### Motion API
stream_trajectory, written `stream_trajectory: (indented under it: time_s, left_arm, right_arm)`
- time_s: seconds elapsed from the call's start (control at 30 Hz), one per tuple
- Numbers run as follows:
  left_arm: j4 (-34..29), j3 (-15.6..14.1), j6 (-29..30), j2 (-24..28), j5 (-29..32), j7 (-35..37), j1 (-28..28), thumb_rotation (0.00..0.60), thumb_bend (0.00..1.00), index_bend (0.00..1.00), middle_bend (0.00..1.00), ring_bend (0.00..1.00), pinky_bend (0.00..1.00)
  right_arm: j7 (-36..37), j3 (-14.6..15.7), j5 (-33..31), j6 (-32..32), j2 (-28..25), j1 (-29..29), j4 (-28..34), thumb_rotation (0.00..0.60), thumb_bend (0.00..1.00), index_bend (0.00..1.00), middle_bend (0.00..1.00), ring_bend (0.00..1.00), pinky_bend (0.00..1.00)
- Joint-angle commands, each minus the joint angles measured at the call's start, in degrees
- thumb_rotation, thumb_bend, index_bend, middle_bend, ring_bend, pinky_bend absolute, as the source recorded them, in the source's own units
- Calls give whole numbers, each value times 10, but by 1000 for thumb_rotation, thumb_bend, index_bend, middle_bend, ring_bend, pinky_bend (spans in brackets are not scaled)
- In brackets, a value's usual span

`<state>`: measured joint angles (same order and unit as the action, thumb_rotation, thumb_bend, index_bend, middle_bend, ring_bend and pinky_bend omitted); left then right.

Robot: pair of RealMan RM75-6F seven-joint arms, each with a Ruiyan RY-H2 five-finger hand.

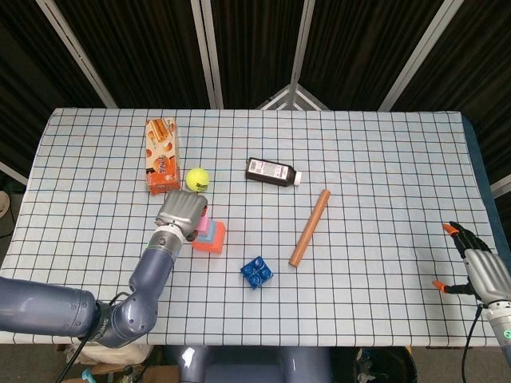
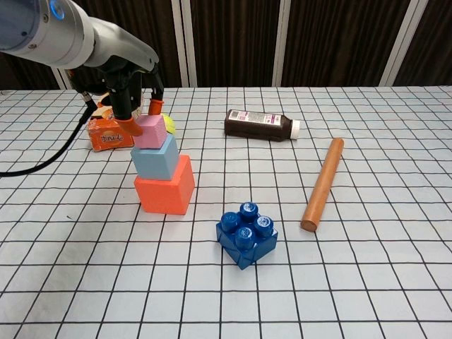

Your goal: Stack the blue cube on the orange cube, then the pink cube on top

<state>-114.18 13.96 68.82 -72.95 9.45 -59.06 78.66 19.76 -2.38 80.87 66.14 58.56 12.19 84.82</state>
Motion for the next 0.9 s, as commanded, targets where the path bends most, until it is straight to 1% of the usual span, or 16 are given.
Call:
stream_trajectory:
  time_s: [0.03,0.1,0.2,0.27,0.5,0.6,0.67,0.73,0.83,0.9]
  left_arm:
    - [1,1,3,-2,-2,1,0,600,318,398,788,730,811]
    - [1,1,4,-4,-4,1,0,600,256,379,786,726,811]
    - [1,1,5,-5,-6,0,0,600,198,351,781,720,810]
    - [0,0,9,-6,-8,-2,1,600,177,332,777,716,809]
    - [-7,-1,14,-3,-15,-5,0,600,167,287,766,703,804]
    - [-18,0,18,5,-17,-5,-2,600,149,250,756,694,802]
    - [-34,2,21,19,-24,0,-8,600,145,231,743,679,795]
    - [-60,6,22,44,-40,15,-20,600,145,223,713,647,777]
    - [-114,13,17,101,-77,56,-55,600,145,218,645,588,732]
    - [-157,10,17,151,-119,88,-90,600,145,215,590,533,685]
  right_arm:
    - [0,0,0,0,0,0,0,600,128,0,15,60,127]
    - [0,0,0,0,0,0,0,600,129,0,15,60,127]
    - [0,0,-1,-1,-1,-1,1,600,129,0,15,60,127]
    - [0,0,-3,-3,-1,0,2,600,129,0,15,60,127]
    - [-2,1,-6,-8,-5,1,6,600,128,0,15,60,127]
    - [-2,0,-7,-8,-4,1,6,600,128,0,15,60,127]
    - [-1,0,-7,-8,-5,0,6,600,129,0,15,60,127]
    - [1,0,-6,-6,-5,-1,6,600,129,0,15,60,127]
    - [2,0,-6,-3,-6,-3,6,600,129,0,15,60,128]
    - [5,0,-5,0,-7,-4,6,600,128,0,15,60,128]
